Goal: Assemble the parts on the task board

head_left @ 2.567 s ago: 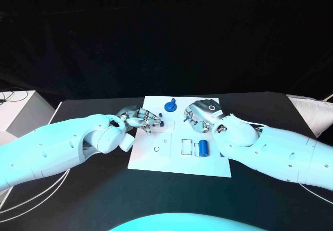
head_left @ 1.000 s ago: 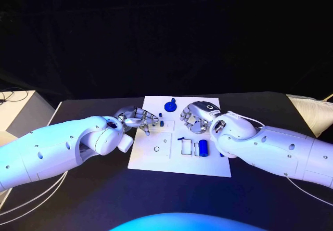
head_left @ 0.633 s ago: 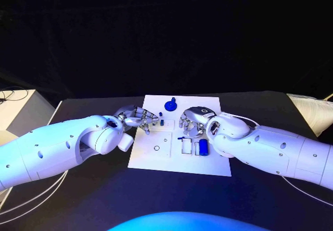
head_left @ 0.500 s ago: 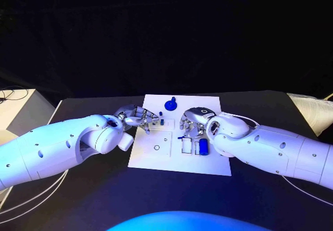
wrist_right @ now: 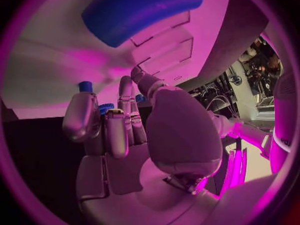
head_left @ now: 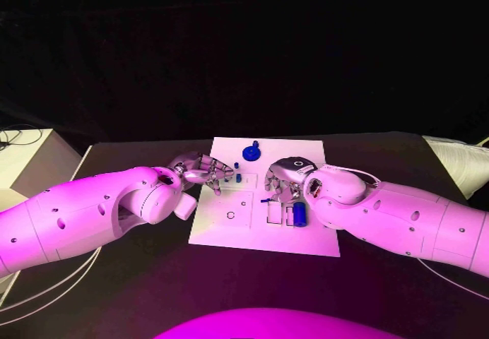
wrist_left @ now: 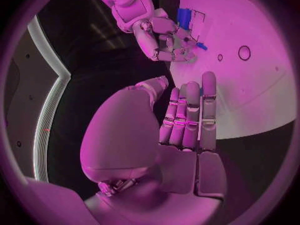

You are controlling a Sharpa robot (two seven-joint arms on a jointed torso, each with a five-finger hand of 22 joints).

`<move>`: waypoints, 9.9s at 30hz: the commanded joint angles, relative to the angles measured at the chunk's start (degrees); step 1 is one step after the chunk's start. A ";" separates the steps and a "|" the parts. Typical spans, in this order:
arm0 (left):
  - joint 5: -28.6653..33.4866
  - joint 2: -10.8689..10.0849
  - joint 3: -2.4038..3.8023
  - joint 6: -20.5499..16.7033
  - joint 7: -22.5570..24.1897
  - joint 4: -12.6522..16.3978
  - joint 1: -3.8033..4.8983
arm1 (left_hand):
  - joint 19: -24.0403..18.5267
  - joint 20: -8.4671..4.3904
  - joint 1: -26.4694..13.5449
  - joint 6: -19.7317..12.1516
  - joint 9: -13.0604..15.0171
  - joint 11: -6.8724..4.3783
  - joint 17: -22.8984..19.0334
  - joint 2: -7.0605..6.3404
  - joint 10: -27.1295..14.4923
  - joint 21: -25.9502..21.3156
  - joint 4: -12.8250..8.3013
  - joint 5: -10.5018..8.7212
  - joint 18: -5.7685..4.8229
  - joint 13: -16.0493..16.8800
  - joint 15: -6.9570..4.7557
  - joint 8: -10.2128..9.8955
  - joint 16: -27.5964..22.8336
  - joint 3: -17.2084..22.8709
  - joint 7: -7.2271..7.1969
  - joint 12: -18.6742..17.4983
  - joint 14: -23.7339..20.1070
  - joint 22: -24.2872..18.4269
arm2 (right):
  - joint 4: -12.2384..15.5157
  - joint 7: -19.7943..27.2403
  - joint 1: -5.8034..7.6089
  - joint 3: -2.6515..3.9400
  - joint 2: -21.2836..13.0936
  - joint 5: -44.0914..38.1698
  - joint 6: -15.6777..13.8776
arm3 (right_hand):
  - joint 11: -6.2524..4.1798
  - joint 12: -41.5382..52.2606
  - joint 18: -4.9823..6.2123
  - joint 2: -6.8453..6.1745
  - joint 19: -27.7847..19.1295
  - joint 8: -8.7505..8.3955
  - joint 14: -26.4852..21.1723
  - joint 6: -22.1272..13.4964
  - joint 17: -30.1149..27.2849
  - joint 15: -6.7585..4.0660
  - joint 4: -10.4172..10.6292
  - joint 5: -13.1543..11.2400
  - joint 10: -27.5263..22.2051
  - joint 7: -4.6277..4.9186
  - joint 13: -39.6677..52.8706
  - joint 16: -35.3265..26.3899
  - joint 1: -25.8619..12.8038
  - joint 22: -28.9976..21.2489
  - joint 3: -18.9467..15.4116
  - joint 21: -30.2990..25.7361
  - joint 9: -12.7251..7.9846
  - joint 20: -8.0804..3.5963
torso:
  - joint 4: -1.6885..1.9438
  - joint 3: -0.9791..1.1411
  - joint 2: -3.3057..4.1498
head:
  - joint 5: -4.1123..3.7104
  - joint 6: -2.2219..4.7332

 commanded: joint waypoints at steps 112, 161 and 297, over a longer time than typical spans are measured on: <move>0.34 -0.13 0.04 -0.59 0.56 0.15 0.00 | 0.57 -0.09 1.37 0.61 -0.19 -0.03 0.25 0.32 0.65 -0.55 0.12 -0.02 0.87 -0.05 -0.19 -0.30 -0.50 0.57 0.03 -0.68 0.43 -0.21 | 0.37 -1.40 -0.45 -0.07 0.94 -5.05 -6.49 | 0.12 5.80 -1.09 1.16 3.25 -0.15 3.26 -1.96 3.40 -0.48 6.10 0.03 -3.06 0.49 8.31 1.54 1.59 8.21 -3.82 2.91 -1.44 -0.47 | -0.13 0.01 -0.09 | 0.88 -1.18; 0.34 -0.22 0.04 -0.63 0.08 0.22 -0.01 | 0.67 -0.13 1.87 0.61 -0.27 -0.03 0.33 0.41 0.71 -0.59 -0.04 0.03 0.87 -0.06 -0.22 -0.42 -0.61 0.70 0.06 -0.95 0.45 -0.24 | 5.13 -17.44 -0.58 0.52 1.92 -1.03 7.57 | 1.31 49.24 -2.98 -3.71 4.40 0.04 5.98 -3.13 15.02 0.84 9.37 20.59 10.69 1.53 48.39 7.77 -3.99 12.21 -5.28 16.63 -3.23 0.96 | -0.07 0.04 0.00 | 0.85 -1.39; 0.03 -0.53 0.05 -1.17 -0.81 0.38 0.00 | 0.80 -0.31 3.55 0.81 -0.43 0.03 0.50 1.19 1.00 -0.23 -1.09 0.09 0.85 -0.07 -0.29 -0.64 -0.98 1.53 0.20 -1.58 0.43 0.02 | 1.01 -8.04 -3.81 0.24 3.61 0.46 -6.41 | 0.59 48.73 -3.37 -1.18 4.38 5.57 5.98 -2.99 15.02 0.35 4.18 8.69 11.48 0.67 48.91 7.77 -1.59 12.75 2.27 20.00 -2.38 0.83 | -0.05 -0.02 -0.04 | 1.12 -1.92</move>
